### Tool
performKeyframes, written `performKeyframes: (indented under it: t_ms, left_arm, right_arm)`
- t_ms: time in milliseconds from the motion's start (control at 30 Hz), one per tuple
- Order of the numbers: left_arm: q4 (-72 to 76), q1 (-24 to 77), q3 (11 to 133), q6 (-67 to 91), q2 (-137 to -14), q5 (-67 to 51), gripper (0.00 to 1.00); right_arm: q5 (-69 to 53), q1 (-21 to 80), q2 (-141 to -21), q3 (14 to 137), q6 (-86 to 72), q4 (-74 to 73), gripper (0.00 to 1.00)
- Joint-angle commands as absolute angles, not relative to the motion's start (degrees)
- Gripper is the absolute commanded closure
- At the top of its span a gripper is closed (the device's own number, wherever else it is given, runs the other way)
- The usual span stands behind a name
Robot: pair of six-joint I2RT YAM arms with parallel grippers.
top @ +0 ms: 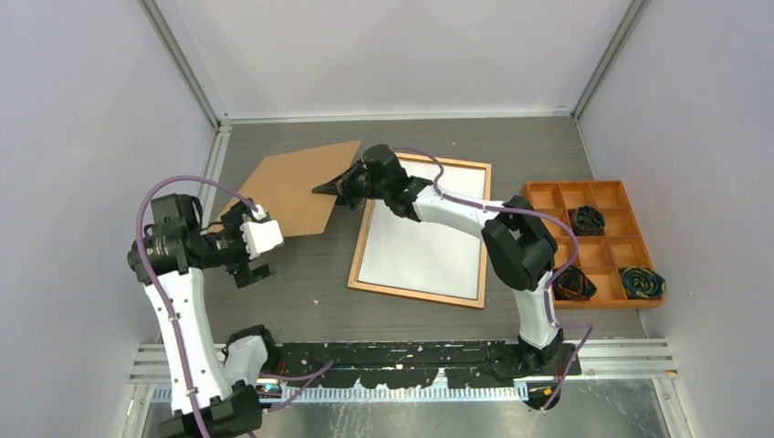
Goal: Put the photo into the frame
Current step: Pick up the photo frame item at the center of the board.
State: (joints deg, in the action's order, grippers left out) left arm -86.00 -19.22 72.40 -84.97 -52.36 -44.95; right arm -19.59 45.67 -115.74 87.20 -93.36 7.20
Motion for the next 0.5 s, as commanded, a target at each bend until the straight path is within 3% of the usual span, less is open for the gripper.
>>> performKeyframes:
  t_ms: [0,267,400,467]
  left_arm:
    - [-81.28,-18.23,69.91,-87.24,-47.94,-48.65,0.02]
    - [-70.88,-18.08,67.38,-85.17,-45.2,-46.63,0.2]
    - [-64.01,-18.1,65.62,-82.33,-44.37,-45.61,0.34]
    - [-62.76,-18.01,65.01,-83.3,-44.03,-45.19,0.52]
  right_arm:
    - [-20.63,46.05,-109.92,88.48,-98.61,17.17,0.99]
    - [-21.76,47.16,-107.69,87.01,-104.02,18.69,0.99]
    - [-22.64,48.22,-106.93,87.32,-104.69,17.79,0.99]
    - [-22.61,49.0,-106.17,86.24,-104.99,18.37,0.99]
